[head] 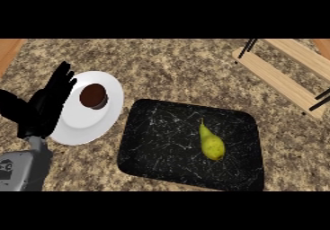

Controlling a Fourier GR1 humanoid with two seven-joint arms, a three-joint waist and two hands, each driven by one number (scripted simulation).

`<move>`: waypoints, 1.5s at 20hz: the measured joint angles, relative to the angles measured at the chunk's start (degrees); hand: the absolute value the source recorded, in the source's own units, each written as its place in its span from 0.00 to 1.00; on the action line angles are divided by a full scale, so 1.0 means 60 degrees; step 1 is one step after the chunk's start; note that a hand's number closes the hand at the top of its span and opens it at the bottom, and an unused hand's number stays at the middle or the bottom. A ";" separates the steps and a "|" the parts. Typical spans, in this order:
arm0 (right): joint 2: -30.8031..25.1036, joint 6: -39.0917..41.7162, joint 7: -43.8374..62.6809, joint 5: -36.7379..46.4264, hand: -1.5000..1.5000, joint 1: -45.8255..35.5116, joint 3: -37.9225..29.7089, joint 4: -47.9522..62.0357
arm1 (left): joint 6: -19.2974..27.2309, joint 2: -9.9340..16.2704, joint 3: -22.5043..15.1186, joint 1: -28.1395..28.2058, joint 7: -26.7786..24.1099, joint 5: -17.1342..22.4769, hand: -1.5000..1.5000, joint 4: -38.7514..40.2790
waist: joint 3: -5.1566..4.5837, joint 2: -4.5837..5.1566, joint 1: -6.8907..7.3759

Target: Pick the tomato from the tray and place it in the tiered shelf

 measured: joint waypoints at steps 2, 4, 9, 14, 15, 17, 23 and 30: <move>-0.0216 -0.0187 -0.0370 -0.0119 0.00 -0.0341 -0.0072 0.0681 | 0.0004 -0.0002 -0.0004 -0.0054 0.0043 -0.0029 0.50 -0.0023 | 0.0010 0.0015 0.0018; -0.0481 -0.0265 -0.0781 -0.0289 0.00 -0.0623 -0.0196 0.1336 | -0.0053 -0.0007 0.0019 -0.0110 -0.0026 -0.0012 0.50 0.0076 | 0.0014 0.0028 0.0028; -0.1510 0.1007 -0.0863 -0.0661 0.00 -0.1090 -0.0236 0.2751 | -0.0029 -0.0057 -0.0013 0.0015 0.0121 -0.0016 0.50 -0.0189 | 0.0024 0.0033 0.0038; -0.2830 0.2623 -0.0778 -0.0996 0.00 -0.1254 -0.0425 0.4080 | -0.0031 -0.0080 0.0037 -0.0148 -0.0098 -0.0082 0.50 0.0137 | 0.0039 0.0069 0.0024; -0.3130 0.2870 -0.0915 -0.1056 0.00 -0.1184 -0.0512 0.4336 | -0.0010 -0.0124 0.0025 -0.0103 -0.0155 -0.0100 0.50 0.0136 | 0.0043 0.0077 0.0032; -0.3716 0.3340 -0.1180 -0.1136 0.00 -0.1054 -0.0651 0.4798 | -0.0021 -0.0119 0.0034 -0.0136 -0.0142 -0.0092 0.50 0.0137 | 0.0054 0.0096 0.0049; -0.4852 0.4674 -0.2031 -0.1506 0.00 -0.0486 -0.1066 0.5798 | -0.0084 -0.0049 0.0101 -0.0287 -0.0077 -0.0047 0.50 0.0217 | 0.0081 0.0125 0.0039; -0.5352 0.4817 -0.2918 -0.1679 0.00 0.0489 -0.1014 0.5574 | -0.0013 -0.0111 0.0082 -0.0137 0.0032 -0.0056 0.50 0.0004 | 0.0099 0.0083 -0.0043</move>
